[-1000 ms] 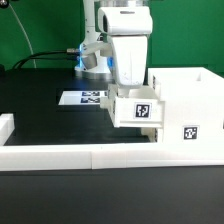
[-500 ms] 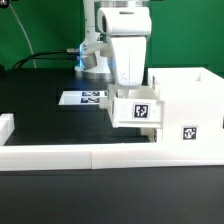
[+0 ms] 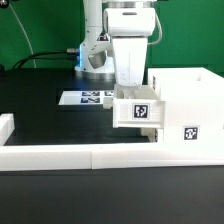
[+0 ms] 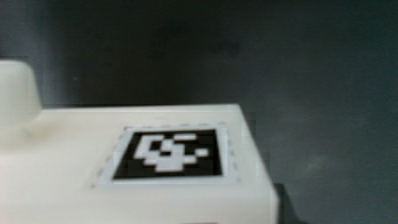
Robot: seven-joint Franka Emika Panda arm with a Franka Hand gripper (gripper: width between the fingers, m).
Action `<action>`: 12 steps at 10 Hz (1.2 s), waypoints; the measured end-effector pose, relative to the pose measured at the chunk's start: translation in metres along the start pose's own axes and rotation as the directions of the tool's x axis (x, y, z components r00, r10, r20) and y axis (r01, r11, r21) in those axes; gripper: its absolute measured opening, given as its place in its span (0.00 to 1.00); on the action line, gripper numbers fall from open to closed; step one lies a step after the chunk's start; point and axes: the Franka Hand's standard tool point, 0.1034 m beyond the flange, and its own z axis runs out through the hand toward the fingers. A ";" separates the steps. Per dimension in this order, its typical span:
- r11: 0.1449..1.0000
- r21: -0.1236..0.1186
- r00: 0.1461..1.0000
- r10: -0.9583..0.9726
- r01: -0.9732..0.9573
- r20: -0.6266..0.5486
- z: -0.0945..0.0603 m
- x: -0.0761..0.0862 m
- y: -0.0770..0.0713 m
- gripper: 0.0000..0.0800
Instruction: Assemble drawer
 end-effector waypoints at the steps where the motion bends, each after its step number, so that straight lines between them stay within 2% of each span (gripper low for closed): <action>1: 1.000 0.000 1.000 0.000 0.000 0.000 0.000 0.000 0.000 0.05; 6: 0.995 -0.008 0.995 -0.100 0.100 -0.002 0.001 0.001 0.003 0.05; 11: 0.994 -0.009 0.994 -0.105 0.105 -0.002 0.000 0.001 0.003 0.06; 12: 0.996 -0.015 0.996 -0.086 0.086 0.000 -0.004 0.002 0.003 0.27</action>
Offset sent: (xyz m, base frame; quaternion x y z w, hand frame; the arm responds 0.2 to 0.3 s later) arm -0.0006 0.0156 -0.0082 -0.0062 0.0192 -0.0937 0.9954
